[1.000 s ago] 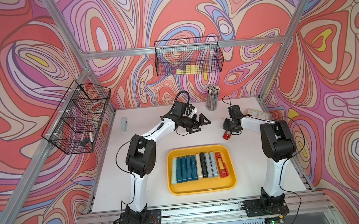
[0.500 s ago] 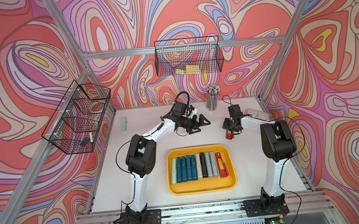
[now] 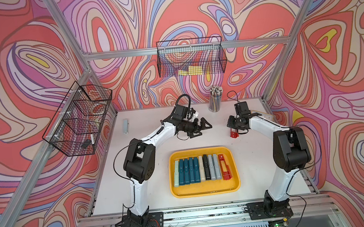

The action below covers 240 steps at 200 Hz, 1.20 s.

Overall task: Put the pruning pliers into the storage box
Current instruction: Pick up the pruning pliers from the center of the board, then place the pruning pliers in the storage box.

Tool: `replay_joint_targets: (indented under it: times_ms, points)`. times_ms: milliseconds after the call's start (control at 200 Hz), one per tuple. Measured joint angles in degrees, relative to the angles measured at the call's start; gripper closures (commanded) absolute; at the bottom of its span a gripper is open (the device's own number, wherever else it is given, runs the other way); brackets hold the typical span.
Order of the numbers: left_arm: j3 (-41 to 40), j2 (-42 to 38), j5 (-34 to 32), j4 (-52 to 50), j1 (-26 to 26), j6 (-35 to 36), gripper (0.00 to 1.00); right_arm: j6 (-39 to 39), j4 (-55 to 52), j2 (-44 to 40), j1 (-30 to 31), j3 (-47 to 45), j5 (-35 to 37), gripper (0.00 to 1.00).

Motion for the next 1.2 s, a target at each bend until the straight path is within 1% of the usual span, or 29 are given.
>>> replay_joint_targets:
  times_ms: [185, 576, 801, 1202]
  points:
    - [-4.44, -4.55, -0.87, 0.33, 0.44, 0.02, 0.01, -0.46, -1.75, -4.04, 1.92, -1.64, 0.09, 1.00]
    - [-12.22, -17.94, -4.20, -1.27, 1.88, 2.03, 0.01, -0.07, -6.71, -14.38, 10.64, -4.22, 3.06, 1.00]
    - [-17.31, -24.00, -4.87, -2.08, 1.90, 2.78, 0.01, 2.03, -9.90, -18.18, 13.84, -5.55, 5.42, 1.00]
    - [-25.79, -34.84, -6.80, -4.59, 2.91, 4.31, 0.01, 8.11, -14.47, -26.08, 23.19, -8.33, 9.88, 1.00]
